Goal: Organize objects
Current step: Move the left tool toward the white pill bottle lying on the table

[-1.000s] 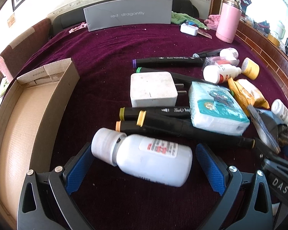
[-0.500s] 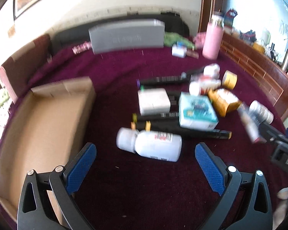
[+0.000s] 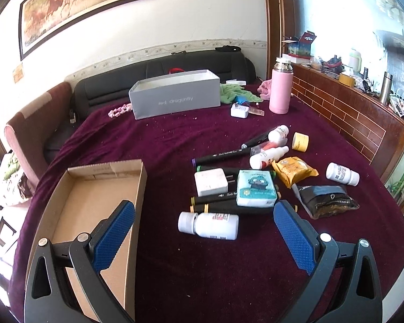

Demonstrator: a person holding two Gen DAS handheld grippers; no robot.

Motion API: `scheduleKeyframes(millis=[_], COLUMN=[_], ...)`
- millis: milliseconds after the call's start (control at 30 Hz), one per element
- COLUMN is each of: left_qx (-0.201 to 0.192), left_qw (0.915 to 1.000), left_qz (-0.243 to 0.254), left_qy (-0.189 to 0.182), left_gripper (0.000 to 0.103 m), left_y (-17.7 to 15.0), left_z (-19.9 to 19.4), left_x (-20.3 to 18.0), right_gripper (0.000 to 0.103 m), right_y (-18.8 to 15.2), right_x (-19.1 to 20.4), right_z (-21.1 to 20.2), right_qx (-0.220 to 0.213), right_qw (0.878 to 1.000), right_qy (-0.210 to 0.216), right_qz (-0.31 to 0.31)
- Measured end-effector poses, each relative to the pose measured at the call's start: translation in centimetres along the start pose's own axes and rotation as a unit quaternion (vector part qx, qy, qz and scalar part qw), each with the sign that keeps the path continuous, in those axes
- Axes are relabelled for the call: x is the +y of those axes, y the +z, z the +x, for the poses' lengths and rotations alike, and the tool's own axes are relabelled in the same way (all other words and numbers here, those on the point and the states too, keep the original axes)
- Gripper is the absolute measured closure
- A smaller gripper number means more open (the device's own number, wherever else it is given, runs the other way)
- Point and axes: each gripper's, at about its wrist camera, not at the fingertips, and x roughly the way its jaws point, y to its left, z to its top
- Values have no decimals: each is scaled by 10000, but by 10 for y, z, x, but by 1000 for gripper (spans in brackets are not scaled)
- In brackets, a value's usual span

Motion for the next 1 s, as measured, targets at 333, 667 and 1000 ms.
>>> scheduleKeyframes(millis=[333, 667, 1000], left_qx=[46, 613, 1343], left_qw=[9999, 9968, 9893], left_qz=[-95, -502, -528], left_qy=[51, -134, -210], left_gripper=[2, 8, 10], left_y=[22, 30, 0], left_z=[18, 66, 96], left_x=[4, 37, 26], right_gripper=[0, 0, 0], right_y=[94, -14, -52], right_x=[-33, 4, -5], right_z=[-36, 97, 111], right_qx=[-1543, 891, 1572], right_qw=[9612, 9848, 9694], right_qy=[2224, 1477, 1799], right_qz=[530, 223, 571])
